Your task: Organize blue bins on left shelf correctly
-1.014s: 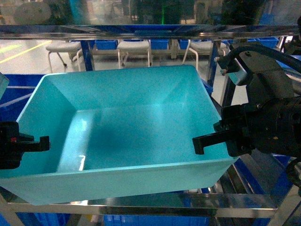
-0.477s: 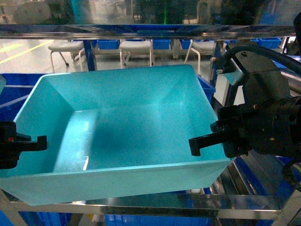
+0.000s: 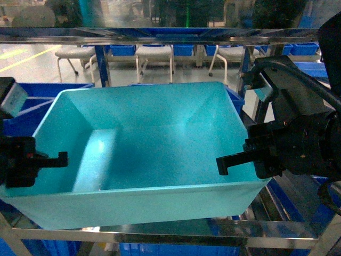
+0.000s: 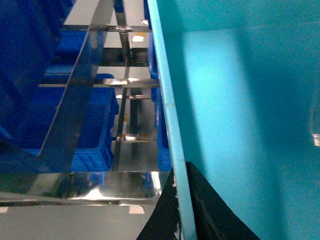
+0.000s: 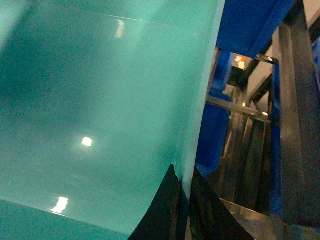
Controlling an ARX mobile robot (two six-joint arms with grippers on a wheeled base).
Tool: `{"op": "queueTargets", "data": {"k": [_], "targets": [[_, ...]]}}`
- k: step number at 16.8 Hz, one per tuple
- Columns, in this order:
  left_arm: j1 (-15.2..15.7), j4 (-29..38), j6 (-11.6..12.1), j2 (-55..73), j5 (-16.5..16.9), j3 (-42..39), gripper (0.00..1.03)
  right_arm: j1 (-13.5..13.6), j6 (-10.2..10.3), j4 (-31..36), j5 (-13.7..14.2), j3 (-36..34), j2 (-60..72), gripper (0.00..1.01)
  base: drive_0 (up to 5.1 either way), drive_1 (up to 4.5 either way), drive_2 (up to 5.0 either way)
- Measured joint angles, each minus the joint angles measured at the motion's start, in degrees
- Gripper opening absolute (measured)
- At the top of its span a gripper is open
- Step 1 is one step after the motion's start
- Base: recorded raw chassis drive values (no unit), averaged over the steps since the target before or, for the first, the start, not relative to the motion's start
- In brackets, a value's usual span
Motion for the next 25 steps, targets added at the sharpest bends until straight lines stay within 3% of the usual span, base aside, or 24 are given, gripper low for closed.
{"op": "queueTargets", "data": {"k": [8,12,18,25], "targets": [[-0.72,-2.56,0.07,6.45,1.55,7.04,0.02,-1.46,-0.02,-1.11,1.97,3.74,4.35,0.03,0.0,0.0,0.0],[-0.31,-2.62,1.14,16.68,0.24,13.49,0.02,-0.7,0.02,-2.25,5.44,9.55,13.53,0.03,0.0,0.0,0.0],[-0.96,-6.03,1.49,23.23,0.07,20.9,0.02,-0.83,1.66,-5.33,8.41,15.23,19.69,0.03,0.0,0.0,0.0],[-1.68,-6.6,1.97,29.33,-0.22,24.81,0.02,-2.25,2.58,-6.47,8.31,18.1,25.22,0.03,0.0,0.0,0.0]]}}
